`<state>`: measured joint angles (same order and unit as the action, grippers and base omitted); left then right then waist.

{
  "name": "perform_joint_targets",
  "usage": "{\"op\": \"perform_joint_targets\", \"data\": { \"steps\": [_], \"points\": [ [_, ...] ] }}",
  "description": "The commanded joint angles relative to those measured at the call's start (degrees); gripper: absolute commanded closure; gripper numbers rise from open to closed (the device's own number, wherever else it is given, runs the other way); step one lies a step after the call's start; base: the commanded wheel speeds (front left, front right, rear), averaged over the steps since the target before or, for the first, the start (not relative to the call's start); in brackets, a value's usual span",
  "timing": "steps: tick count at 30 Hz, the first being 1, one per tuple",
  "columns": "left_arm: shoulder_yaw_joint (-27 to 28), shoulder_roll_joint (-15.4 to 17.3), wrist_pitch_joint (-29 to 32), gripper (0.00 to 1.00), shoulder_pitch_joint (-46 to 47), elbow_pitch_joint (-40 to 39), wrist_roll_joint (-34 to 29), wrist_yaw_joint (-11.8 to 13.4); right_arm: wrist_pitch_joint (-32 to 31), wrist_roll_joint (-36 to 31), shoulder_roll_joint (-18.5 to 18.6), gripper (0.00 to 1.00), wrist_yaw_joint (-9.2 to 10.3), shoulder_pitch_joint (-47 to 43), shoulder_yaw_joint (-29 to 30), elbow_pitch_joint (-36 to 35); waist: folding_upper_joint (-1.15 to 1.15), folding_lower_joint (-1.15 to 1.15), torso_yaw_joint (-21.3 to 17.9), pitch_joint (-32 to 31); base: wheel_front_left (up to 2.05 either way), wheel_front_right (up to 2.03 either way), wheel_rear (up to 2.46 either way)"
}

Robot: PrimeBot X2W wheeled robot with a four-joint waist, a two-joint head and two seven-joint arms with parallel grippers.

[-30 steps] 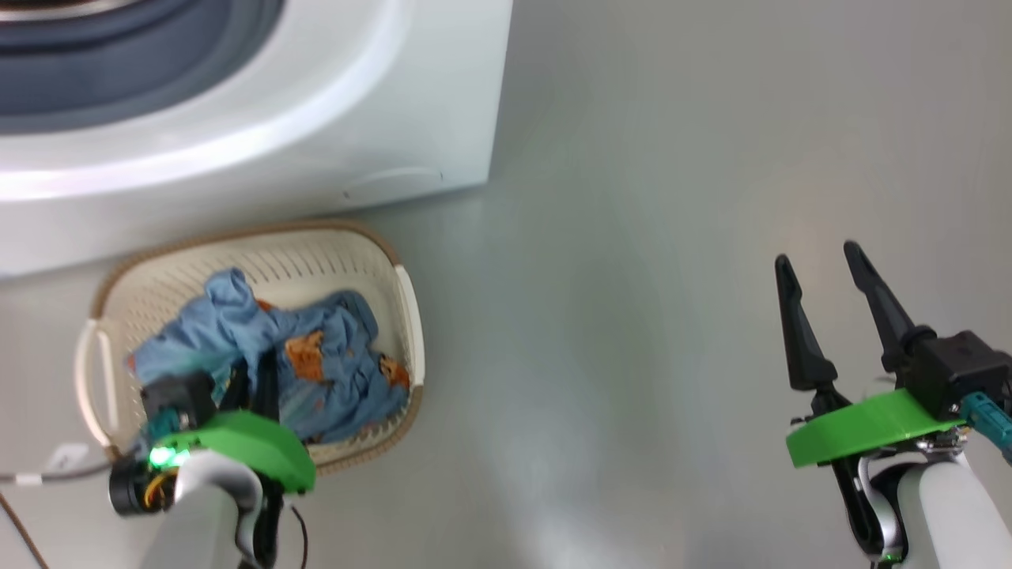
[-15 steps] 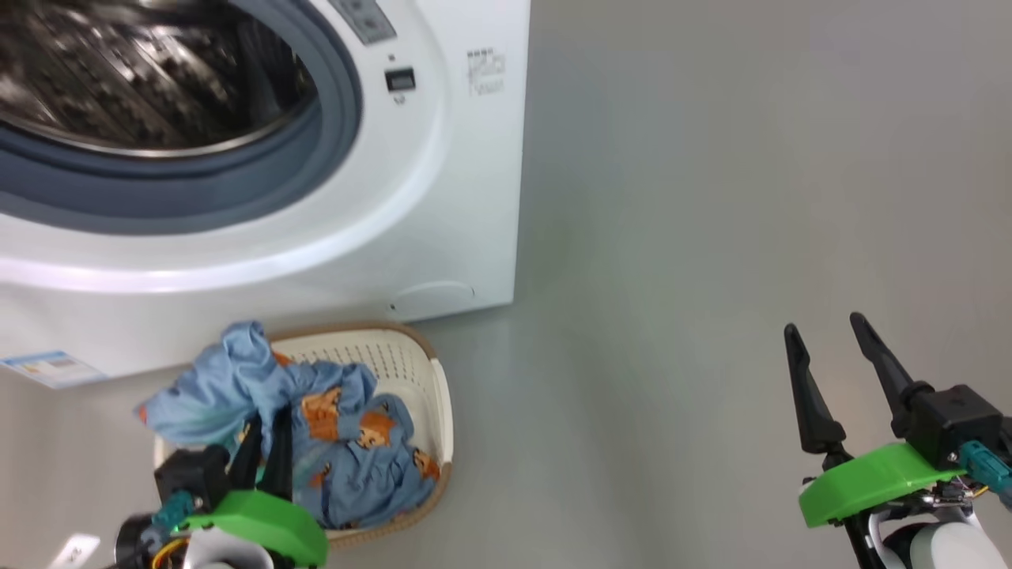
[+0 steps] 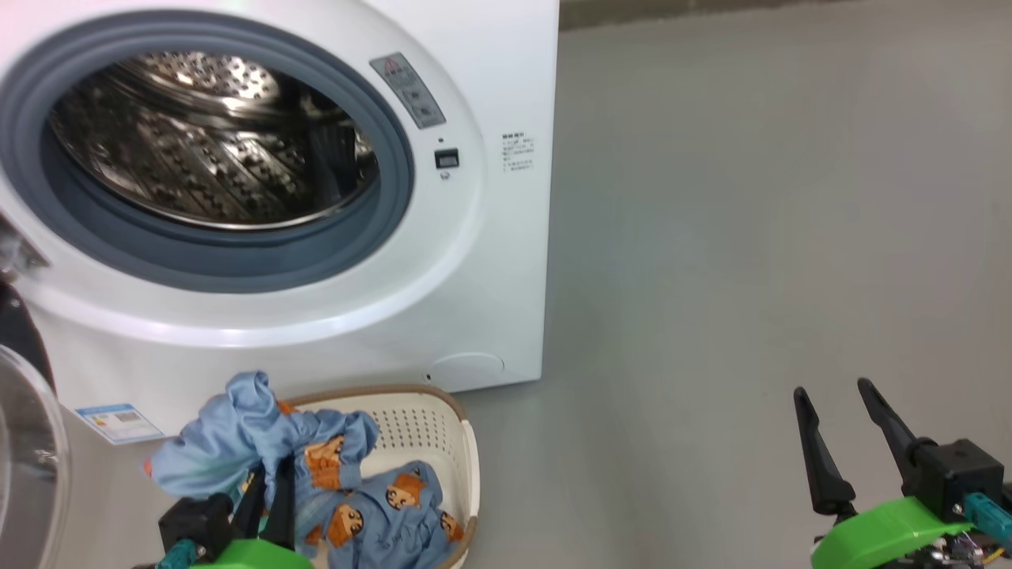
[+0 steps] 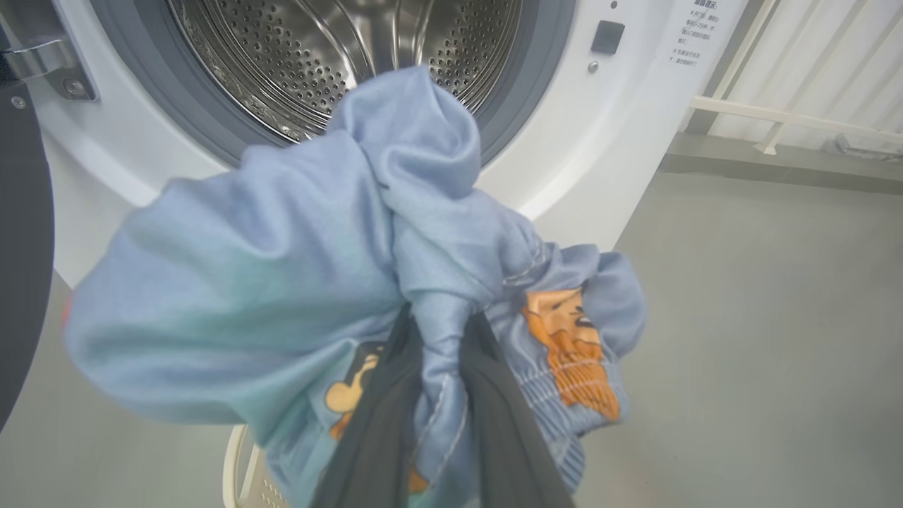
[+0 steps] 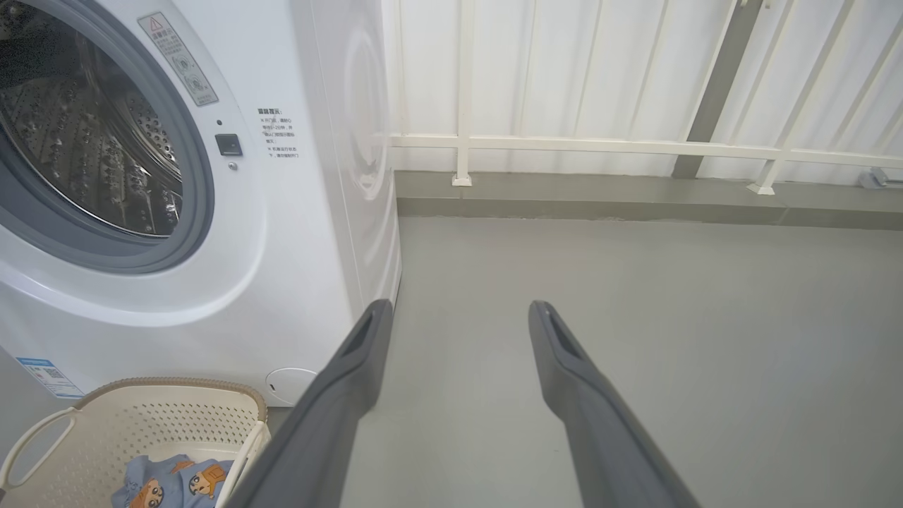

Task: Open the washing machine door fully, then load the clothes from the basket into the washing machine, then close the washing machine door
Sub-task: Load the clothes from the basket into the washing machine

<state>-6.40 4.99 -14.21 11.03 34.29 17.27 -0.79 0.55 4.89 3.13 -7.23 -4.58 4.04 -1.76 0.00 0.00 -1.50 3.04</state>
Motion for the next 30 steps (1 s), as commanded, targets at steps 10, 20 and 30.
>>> {"op": "perform_joint_targets", "data": {
  "steps": [10,20,30],
  "points": [
    [1.4,1.8,0.0,1.0,-1.6,-3.5,0.9,0.8,-0.8,-0.6,0.0,0.0,-0.25,-1.6,-1.1,-3.1,0.0,0.0,1.2,-3.7,0.0,0.0,0.0],
    [0.7,1.3,0.1,1.0,-1.2,-4.2,1.4,1.3,-1.0,-0.5,-0.1,0.0,-0.25,-1.6,-1.5,-3.0,0.0,0.0,1.3,-3.7,0.0,0.0,0.0],
    [0.4,2.0,0.2,1.0,-0.9,-4.3,1.7,1.8,-0.8,-0.5,-0.2,0.0,-0.25,-1.6,-1.4,-2.9,0.0,0.0,0.7,-3.2,0.0,0.0,0.0]
  ]
}}
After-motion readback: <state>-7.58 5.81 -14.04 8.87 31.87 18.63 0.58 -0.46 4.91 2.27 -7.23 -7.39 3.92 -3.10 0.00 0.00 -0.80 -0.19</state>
